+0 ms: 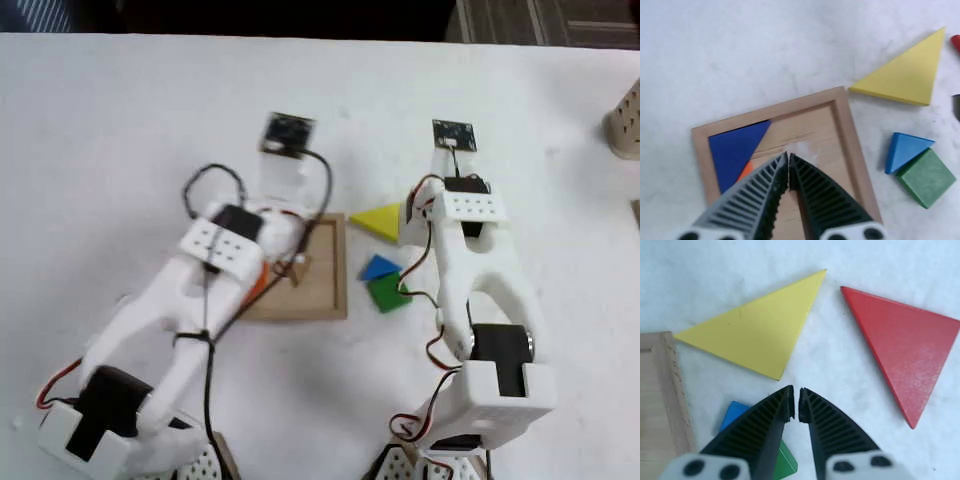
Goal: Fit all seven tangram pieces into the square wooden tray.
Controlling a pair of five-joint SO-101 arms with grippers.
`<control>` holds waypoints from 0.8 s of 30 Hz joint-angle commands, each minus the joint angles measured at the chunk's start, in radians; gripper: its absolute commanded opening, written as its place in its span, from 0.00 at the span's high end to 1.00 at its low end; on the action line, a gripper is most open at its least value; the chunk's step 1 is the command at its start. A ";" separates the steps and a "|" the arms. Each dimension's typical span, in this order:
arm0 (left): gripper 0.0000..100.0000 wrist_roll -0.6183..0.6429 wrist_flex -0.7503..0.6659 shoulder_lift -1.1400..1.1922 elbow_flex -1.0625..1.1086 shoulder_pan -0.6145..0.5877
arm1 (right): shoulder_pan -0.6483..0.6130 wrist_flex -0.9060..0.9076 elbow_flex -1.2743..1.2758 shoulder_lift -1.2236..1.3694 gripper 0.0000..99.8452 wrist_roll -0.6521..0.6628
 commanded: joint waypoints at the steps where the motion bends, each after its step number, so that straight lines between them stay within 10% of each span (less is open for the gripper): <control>1: 0.98 0.037 -0.110 -0.047 0.021 0.108 | 0.007 -0.059 -0.006 -0.053 0.98 0.038; 8: 0.98 0.041 -0.434 -0.047 0.218 0.154 | 0.008 -0.077 -0.009 -0.031 0.98 0.055; 24: 0.98 0.040 -0.229 0.162 0.075 0.128 | 0.016 -0.082 -0.005 -0.022 0.98 0.055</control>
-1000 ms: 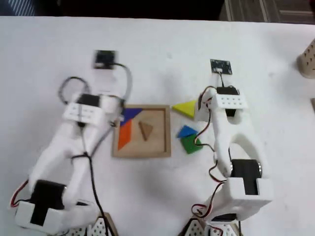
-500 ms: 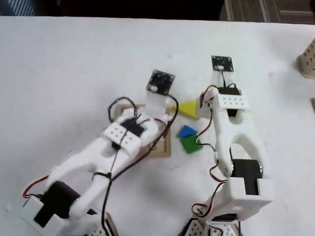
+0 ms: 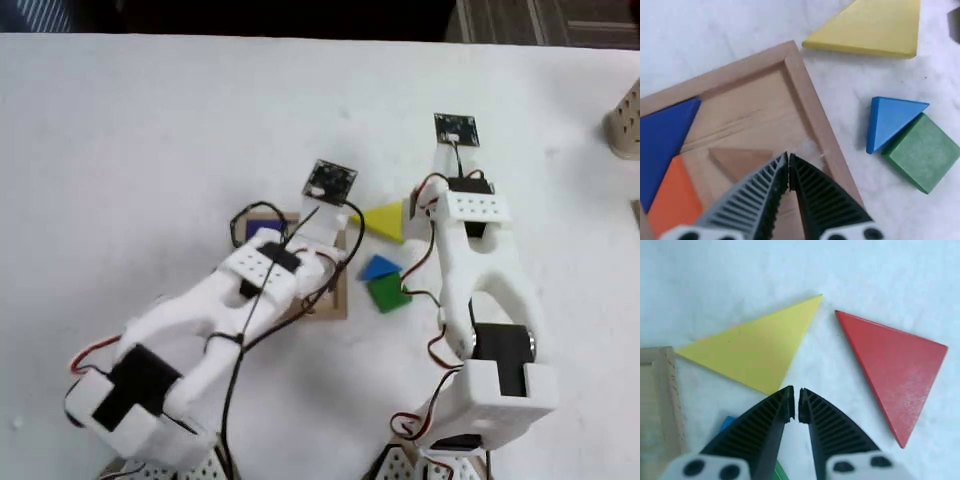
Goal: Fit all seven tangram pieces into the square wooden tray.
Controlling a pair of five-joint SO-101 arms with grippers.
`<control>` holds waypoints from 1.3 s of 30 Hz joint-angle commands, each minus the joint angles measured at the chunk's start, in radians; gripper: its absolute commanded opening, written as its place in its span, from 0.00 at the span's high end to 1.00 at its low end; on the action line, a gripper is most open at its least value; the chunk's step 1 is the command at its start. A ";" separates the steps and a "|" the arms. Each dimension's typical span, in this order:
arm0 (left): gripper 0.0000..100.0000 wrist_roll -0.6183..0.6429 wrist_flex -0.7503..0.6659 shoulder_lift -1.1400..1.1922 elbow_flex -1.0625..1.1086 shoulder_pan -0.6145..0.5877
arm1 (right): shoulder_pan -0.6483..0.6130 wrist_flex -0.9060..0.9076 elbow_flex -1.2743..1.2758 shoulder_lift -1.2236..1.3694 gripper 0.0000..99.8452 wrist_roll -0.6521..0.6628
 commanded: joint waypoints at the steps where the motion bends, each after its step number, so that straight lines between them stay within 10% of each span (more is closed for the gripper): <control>1: 0.98 0.009 0.005 0.012 -0.068 -0.021 | 0.001 -0.018 -0.005 -0.022 0.98 0.014; 39: 0.97 -0.146 0.181 -0.302 0.087 -0.173 | -0.001 -0.013 -0.003 -0.022 0.98 0.015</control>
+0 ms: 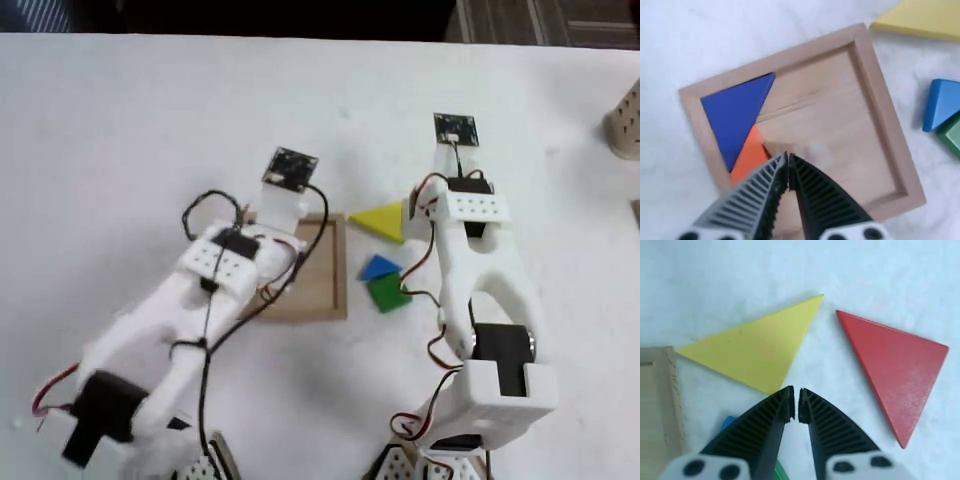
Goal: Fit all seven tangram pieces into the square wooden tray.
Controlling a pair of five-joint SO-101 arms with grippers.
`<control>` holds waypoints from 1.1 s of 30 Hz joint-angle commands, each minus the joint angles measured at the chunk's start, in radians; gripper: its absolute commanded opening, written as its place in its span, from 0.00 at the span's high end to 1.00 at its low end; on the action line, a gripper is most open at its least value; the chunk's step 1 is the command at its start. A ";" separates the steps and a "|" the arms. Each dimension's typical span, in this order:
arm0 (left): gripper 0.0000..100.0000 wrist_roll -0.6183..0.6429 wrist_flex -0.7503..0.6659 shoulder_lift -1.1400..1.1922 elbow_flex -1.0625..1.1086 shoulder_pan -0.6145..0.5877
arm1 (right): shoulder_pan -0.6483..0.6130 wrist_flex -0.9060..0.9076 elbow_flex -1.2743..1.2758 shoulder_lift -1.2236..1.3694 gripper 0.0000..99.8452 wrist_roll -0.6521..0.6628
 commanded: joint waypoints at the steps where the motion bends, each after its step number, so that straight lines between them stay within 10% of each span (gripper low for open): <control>1: 0.97 -0.017 0.005 -0.145 0.052 -0.010 | 0.001 -0.013 -0.003 -0.022 0.98 0.014; 18: 0.98 -0.021 0.006 -0.294 0.187 -0.102 | -0.001 -0.013 0.012 -0.022 0.98 0.014; 33: 0.98 0.017 -0.201 -0.223 0.311 0.248 | -0.008 -0.013 0.028 -0.022 0.98 0.012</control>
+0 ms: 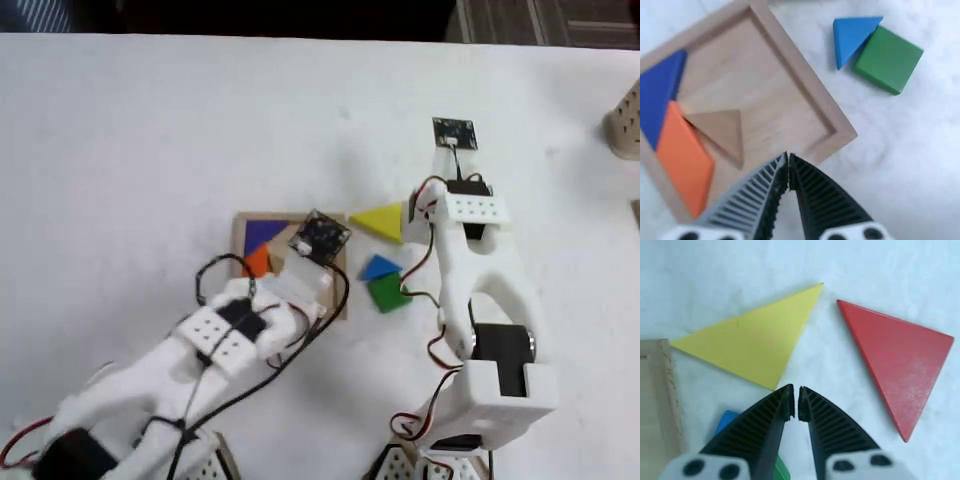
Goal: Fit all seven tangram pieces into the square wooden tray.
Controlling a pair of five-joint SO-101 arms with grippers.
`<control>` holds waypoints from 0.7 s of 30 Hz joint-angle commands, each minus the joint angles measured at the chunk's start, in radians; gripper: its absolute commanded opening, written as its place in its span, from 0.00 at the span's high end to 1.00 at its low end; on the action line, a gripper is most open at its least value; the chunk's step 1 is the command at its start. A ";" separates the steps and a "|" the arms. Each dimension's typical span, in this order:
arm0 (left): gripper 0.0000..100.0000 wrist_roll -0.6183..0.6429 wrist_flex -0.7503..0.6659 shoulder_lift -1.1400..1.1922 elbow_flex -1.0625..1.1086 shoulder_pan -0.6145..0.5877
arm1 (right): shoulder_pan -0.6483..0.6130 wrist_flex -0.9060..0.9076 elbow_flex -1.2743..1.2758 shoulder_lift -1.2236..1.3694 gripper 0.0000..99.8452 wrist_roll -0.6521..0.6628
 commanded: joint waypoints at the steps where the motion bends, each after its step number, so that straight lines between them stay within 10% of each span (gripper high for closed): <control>1: 0.98 0.029 -0.055 0.159 -0.107 0.018 | -0.010 -0.013 0.011 -0.022 0.98 0.012; 21: 0.98 0.029 -0.035 0.257 -0.190 -0.213 | -0.008 -0.019 0.035 -0.022 0.98 0.005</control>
